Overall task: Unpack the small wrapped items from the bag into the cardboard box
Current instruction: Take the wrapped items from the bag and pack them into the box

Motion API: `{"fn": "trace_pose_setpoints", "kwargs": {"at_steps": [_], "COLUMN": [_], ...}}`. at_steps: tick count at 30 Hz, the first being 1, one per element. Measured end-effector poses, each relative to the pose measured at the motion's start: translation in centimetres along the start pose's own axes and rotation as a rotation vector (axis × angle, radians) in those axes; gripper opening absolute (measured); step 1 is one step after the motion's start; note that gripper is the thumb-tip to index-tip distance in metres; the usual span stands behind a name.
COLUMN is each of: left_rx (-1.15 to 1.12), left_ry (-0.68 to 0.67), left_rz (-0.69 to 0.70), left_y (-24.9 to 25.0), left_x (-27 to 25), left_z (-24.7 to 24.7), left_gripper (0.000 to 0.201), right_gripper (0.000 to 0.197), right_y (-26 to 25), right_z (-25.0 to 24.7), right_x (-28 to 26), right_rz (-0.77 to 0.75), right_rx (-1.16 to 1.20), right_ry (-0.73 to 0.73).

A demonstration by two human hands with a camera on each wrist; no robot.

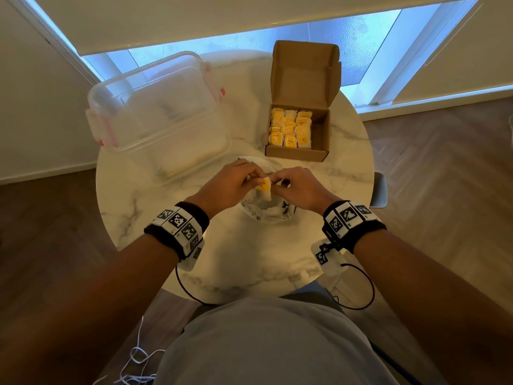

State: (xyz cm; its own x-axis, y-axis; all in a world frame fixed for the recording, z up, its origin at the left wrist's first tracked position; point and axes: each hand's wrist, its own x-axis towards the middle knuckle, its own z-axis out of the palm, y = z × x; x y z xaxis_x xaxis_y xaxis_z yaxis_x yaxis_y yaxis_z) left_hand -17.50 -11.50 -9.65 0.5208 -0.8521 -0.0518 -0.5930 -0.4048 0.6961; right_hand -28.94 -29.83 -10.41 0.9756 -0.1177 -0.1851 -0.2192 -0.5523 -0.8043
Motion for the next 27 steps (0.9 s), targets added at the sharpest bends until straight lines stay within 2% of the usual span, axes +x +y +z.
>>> {"fn": "trace_pose_setpoints", "kwargs": {"at_steps": [4,9,15,22,27], "left_rx": [-0.006,-0.007,0.097,0.037,0.022], "left_ry": [0.073,0.066,-0.125,-0.014,0.029], "left_rz": [-0.021,-0.02,-0.009,-0.026,-0.041], "left_y": [0.0,0.4,0.0,0.4,1.1], "left_x": [0.0,0.2,0.6,1.1,3.0], "left_z": [0.1,0.0,0.6,1.1,1.3], "left_gripper": [0.015,0.02,0.024,0.015,0.015], "right_gripper": [0.019,0.017,0.015,0.008,0.015], "right_y": [-0.3,-0.6,-0.3,0.0,0.3], "right_z": [0.3,0.3,-0.4,-1.0,-2.3], "right_x": [-0.3,-0.3,-0.8,-1.7,-1.6], "right_rz": [0.061,0.035,0.065,0.087,0.092], "right_rx": [0.021,-0.02,0.0,0.028,0.076], "right_ry": [-0.005,0.083,0.105,0.152,0.196]}}
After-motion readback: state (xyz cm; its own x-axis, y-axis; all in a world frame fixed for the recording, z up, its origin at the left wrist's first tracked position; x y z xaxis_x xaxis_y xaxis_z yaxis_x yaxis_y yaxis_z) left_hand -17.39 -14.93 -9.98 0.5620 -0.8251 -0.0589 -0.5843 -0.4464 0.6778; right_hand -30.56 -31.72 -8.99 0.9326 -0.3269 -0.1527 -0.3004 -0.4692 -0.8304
